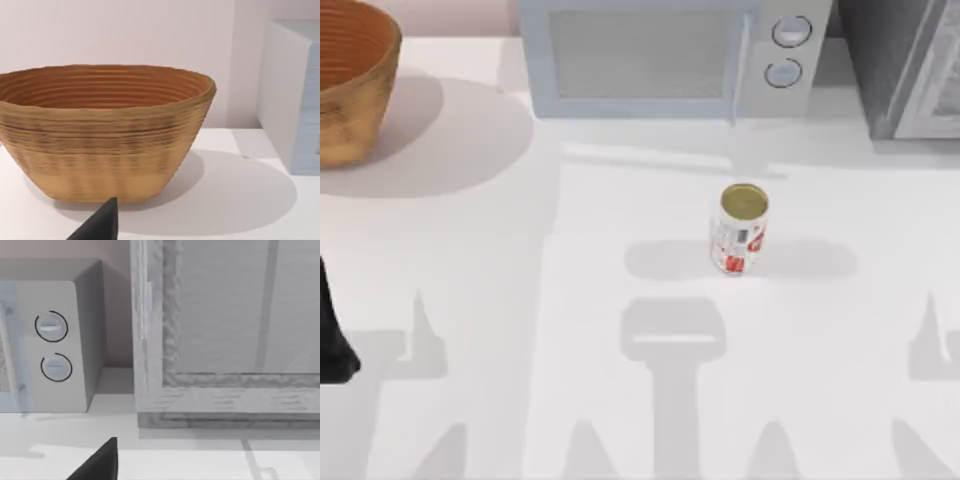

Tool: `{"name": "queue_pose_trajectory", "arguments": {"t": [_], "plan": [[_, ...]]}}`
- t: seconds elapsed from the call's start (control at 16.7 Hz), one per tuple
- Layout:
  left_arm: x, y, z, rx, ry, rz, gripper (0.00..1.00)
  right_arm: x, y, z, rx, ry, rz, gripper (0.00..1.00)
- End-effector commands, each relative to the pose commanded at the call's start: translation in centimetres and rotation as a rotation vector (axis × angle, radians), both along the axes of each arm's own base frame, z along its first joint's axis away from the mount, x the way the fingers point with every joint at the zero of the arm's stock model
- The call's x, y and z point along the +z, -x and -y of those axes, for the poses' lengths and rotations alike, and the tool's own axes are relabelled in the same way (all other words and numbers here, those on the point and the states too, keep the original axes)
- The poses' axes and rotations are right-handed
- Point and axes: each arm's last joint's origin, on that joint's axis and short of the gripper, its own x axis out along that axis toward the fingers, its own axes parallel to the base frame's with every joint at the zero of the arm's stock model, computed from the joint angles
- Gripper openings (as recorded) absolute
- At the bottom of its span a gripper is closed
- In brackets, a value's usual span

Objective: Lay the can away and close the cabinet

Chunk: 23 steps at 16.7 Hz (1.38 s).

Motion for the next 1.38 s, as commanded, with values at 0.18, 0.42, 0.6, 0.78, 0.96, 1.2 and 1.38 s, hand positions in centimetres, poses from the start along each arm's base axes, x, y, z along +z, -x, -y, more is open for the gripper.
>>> {"name": "queue_pose_trajectory", "arguments": {"t": [0.18,0.42,0.6,0.78,0.96,1.2,1.38], "plan": [[0.0,0.0,0.0,0.0,0.0,0.0,1.0,0.1,0.0,0.0,-0.002,0.0,0.002,1.0],[0.0,0.0,0.0,0.0,0.0,0.0,1.0,1.5,-0.6,-0.3,-0.016,-0.003,0.023,1.0],[0.0,0.0,0.0,0.0,0.0,0.0,1.0,3.0,-1.8,-0.9,-0.024,-0.01,0.035,1.0],[0.0,0.0,0.0,0.0,0.0,0.0,1.0,4.3,-3.9,-2.1,-0.027,-0.016,0.034,1.0],[0.0,0.0,0.0,0.0,0.0,0.0,1.0,5.0,-6.7,-4.2,-0.025,-0.02,0.026,1.0],[0.0,0.0,0.0,0.0,0.0,0.0,1.0,3.9,-10.8,-8.6,-0.019,-0.019,0.013,1.0],[0.0,0.0,0.0,0.0,0.0,0.0,1.0,1.4,-13.2,-12.7,-0.016,-0.014,0.006,1.0]]}}
